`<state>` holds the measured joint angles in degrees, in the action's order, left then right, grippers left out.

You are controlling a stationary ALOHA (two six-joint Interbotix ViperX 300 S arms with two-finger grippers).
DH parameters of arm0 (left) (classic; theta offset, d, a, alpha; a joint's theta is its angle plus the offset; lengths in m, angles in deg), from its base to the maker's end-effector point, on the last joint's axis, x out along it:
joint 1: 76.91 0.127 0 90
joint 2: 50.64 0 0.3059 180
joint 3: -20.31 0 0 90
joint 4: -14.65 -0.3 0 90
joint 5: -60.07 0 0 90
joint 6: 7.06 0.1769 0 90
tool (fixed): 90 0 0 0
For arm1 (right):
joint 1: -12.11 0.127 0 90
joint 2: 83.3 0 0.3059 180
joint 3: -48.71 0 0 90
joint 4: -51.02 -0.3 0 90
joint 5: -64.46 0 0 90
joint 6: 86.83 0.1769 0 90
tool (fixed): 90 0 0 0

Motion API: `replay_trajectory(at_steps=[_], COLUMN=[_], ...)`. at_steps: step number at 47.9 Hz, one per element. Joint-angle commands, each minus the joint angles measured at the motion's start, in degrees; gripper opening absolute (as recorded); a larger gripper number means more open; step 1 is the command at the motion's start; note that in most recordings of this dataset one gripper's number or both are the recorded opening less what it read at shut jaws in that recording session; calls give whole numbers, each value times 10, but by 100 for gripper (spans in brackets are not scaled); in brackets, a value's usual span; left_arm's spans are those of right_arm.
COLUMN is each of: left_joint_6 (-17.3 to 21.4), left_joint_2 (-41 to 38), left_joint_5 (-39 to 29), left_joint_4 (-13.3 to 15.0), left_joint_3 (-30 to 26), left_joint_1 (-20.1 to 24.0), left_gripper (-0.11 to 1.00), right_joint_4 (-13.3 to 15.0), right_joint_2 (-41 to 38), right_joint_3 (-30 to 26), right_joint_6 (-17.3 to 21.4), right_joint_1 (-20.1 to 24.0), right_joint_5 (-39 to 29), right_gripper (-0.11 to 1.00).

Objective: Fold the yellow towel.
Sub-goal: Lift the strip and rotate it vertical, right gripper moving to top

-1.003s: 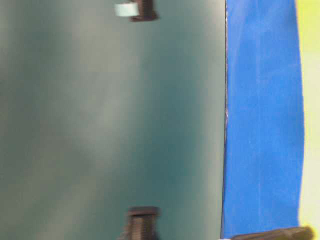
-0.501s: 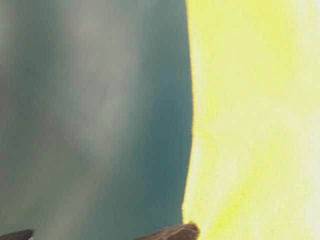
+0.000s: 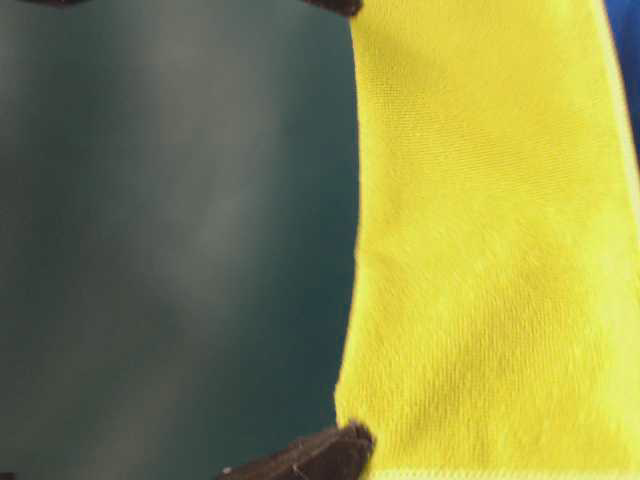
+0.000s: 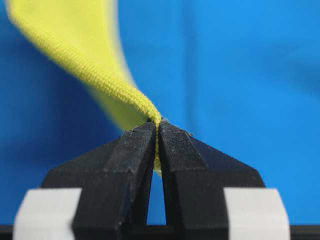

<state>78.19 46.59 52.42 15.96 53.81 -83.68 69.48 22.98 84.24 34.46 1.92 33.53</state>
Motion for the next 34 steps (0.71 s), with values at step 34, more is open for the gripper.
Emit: replay_trajectory(at_steps=[34], left_joint_6=[103], left_joint_2=[-205], left_joint_5=[109], left_joint_4=[0], left_joint_3=[-189], left_joint_1=[-77], left_gripper=[2], right_joint_4=[57], right_joint_2=[-175], right_joint_3=[-175], right_joint_6=[-30], right_joint_1=[-147], right_joint_5=[151], right_gripper=[1])
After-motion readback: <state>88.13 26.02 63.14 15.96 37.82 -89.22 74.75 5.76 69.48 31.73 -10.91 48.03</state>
